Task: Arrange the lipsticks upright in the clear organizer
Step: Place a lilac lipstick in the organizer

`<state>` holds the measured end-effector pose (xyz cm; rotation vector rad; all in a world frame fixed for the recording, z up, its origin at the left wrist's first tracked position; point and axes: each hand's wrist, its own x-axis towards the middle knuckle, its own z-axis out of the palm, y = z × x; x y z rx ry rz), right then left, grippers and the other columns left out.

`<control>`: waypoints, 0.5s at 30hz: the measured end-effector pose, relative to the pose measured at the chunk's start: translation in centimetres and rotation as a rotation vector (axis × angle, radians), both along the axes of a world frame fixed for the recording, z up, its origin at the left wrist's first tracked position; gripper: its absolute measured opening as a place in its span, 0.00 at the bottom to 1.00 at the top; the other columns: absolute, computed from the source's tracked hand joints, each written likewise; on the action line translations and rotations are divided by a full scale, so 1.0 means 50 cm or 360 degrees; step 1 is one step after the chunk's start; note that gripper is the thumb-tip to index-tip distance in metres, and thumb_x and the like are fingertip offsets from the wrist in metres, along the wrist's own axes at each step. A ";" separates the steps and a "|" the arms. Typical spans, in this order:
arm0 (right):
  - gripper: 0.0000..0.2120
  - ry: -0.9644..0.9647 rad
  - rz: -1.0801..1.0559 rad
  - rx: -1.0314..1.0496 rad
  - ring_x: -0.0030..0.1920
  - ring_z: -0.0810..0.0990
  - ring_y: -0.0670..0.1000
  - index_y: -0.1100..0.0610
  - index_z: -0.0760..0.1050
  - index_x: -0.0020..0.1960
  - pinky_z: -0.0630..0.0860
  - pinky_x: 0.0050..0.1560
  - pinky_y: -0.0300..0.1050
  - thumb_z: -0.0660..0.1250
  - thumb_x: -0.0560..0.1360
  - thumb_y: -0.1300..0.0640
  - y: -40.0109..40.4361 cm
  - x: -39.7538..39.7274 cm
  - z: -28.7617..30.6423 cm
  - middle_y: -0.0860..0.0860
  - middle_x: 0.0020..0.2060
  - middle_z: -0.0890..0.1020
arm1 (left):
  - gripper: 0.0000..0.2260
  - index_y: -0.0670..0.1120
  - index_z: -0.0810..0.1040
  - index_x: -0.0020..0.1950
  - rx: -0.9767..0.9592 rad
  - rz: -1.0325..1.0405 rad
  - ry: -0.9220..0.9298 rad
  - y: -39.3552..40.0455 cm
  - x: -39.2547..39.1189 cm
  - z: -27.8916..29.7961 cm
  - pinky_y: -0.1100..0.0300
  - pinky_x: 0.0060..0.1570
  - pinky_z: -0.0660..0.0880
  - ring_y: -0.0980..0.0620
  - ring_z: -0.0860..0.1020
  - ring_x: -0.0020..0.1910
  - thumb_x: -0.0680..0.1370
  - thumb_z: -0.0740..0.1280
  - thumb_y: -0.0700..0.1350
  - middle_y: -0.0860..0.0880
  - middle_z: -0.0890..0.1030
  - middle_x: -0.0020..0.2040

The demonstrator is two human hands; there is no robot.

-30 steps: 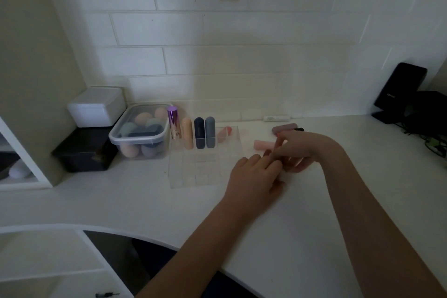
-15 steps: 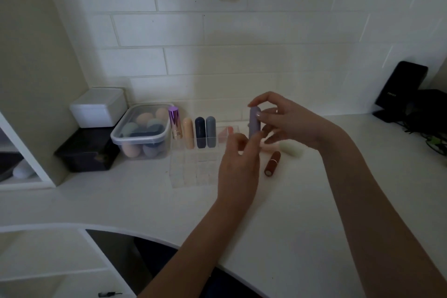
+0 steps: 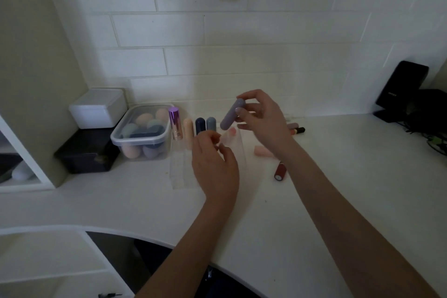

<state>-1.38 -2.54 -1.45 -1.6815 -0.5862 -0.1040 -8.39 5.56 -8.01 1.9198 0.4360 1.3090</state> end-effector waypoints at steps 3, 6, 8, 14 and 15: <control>0.07 -0.0167 -0.0049 -0.0086 0.44 0.83 0.45 0.54 0.76 0.53 0.80 0.47 0.37 0.66 0.76 0.60 0.034 -0.009 -0.027 0.48 0.42 0.84 | 0.14 0.44 0.71 0.45 0.0033 0.0046 0.0008 0.004 0.000 0.000 0.57 0.38 0.69 0.49 0.74 0.38 0.67 0.66 0.28 0.47 0.76 0.41; 0.09 -0.0265 -0.0055 -0.0267 0.41 0.80 0.40 0.55 0.77 0.55 0.73 0.42 0.25 0.66 0.75 0.61 0.049 -0.007 -0.043 0.49 0.44 0.82 | 0.14 0.46 0.70 0.43 0.0097 0.0051 0.0022 0.001 -0.002 0.001 0.55 0.39 0.67 0.48 0.75 0.38 0.66 0.65 0.28 0.50 0.74 0.40; 0.11 -0.0313 -0.0105 -0.0403 0.45 0.79 0.44 0.55 0.77 0.57 0.74 0.47 0.33 0.66 0.75 0.61 0.052 0.001 -0.053 0.51 0.48 0.83 | 0.14 0.47 0.69 0.42 0.0100 0.0051 0.0030 0.000 -0.002 0.001 0.55 0.39 0.66 0.48 0.75 0.38 0.67 0.66 0.29 0.52 0.72 0.39; 0.15 -0.0343 -0.0136 -0.0566 0.52 0.75 0.47 0.53 0.76 0.64 0.66 0.45 0.21 0.65 0.77 0.57 0.025 0.033 -0.044 0.50 0.61 0.78 | 0.11 0.44 0.71 0.42 0.0156 0.0026 0.0072 -0.001 -0.003 0.003 0.56 0.41 0.63 0.47 0.75 0.39 0.66 0.65 0.31 0.52 0.72 0.39; 0.14 -0.0360 -0.0202 -0.0552 0.52 0.76 0.48 0.54 0.76 0.63 0.66 0.45 0.23 0.64 0.78 0.57 0.011 0.042 -0.035 0.50 0.61 0.78 | 0.10 0.44 0.71 0.42 0.0205 0.0016 0.0078 -0.002 -0.003 0.002 0.56 0.42 0.63 0.47 0.75 0.39 0.66 0.64 0.32 0.51 0.73 0.39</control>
